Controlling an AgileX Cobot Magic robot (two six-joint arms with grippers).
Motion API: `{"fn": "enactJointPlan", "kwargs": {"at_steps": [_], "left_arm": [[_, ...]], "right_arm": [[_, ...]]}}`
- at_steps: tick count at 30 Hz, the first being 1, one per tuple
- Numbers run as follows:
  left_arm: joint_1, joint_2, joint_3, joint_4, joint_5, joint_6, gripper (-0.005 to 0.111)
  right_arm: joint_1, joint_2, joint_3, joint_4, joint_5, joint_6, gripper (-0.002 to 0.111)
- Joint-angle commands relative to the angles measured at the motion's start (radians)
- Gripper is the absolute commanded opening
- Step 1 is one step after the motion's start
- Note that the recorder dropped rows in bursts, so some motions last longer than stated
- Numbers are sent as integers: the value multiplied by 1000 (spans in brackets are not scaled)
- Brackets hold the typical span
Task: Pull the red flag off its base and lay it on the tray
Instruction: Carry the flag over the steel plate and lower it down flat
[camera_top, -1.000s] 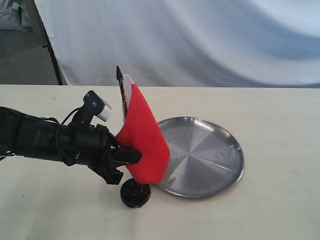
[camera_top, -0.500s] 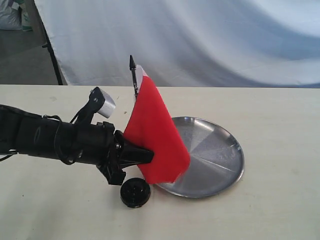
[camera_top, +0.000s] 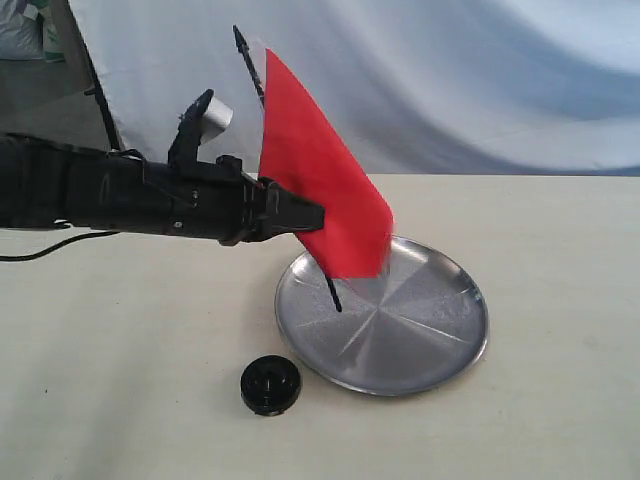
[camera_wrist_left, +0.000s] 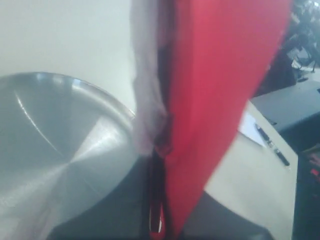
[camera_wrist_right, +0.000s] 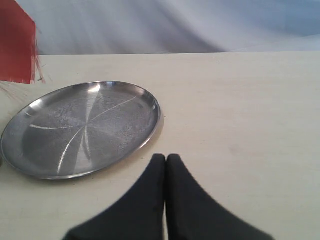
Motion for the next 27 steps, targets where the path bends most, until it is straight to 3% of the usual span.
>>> {"fn": "enactJointPlan", "kwargs": {"at_steps": [1,8,23,27], "left_arm": [[-33,111,-50,-5,20,-125,0],[-108,307,-165,-5,49,-132,0],[-110,465,-304,-5,21,-205,1],[-110,480,-313,-5,-9,-207,15]], "right_arm": [[-6,-7,3,-2,4,-4,0],[-6,-7,3,-2,4,-4,0],[-6,-7,3,-2,4,-4,0],[-6,-7,3,-2,2,-4,0]]}}
